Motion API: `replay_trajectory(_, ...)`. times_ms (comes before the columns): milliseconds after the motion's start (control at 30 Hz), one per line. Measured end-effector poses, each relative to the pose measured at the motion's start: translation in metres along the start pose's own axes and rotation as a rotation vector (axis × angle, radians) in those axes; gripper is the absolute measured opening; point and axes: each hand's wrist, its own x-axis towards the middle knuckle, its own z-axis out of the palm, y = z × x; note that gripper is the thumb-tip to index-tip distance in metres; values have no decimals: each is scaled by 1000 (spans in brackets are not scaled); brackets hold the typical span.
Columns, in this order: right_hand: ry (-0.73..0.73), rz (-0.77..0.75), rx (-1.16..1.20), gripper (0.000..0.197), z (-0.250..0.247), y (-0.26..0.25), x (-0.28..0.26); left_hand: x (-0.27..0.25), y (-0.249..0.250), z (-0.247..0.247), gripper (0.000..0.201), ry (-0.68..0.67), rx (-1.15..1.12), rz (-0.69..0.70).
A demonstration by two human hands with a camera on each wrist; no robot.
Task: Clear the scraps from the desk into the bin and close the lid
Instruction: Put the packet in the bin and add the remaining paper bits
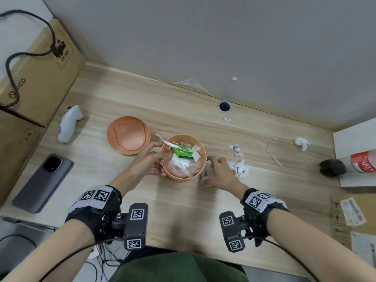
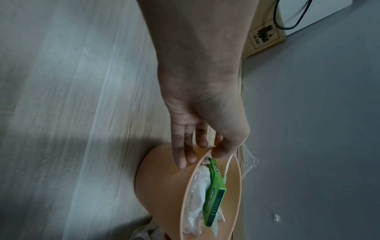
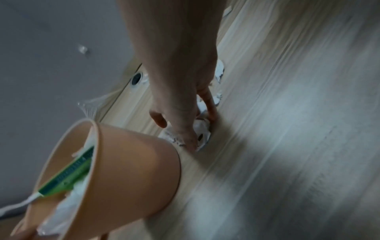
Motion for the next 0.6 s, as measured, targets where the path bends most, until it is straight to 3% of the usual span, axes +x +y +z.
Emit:
replay_trajectory(67, 11, -51, -34, 68, 7, -3, 4, -2, -2, -2, 42, 2, -5, -1)
replay_trajectory(167, 44, -93, -101, 30, 12, 1, 12, -4, -4, -5, 40, 19, -5, -2)
replay_trajectory(233, 52, -65, -121, 15, 11, 5, 15, -5, -5, -5, 39, 28, -11, -5)
replay_trajectory(333, 148, -33, -15, 13, -7, 8, 11, -5, -6, -5, 39, 30, -11, -8)
replay_trajectory(433, 260, -55, 279, 10, -44, -8, 3, -4, -5, -1, 40, 19, -12, -11)
replay_trajectory(500, 321, -111, 500, 12, -71, -30, -5, -2, -3, 4, 40, 2, -12, -12)
replay_trajectory(600, 354, -254, 554, 13, -97, -68, -18, 0, 1, 15, 43, -30, -6, -20)
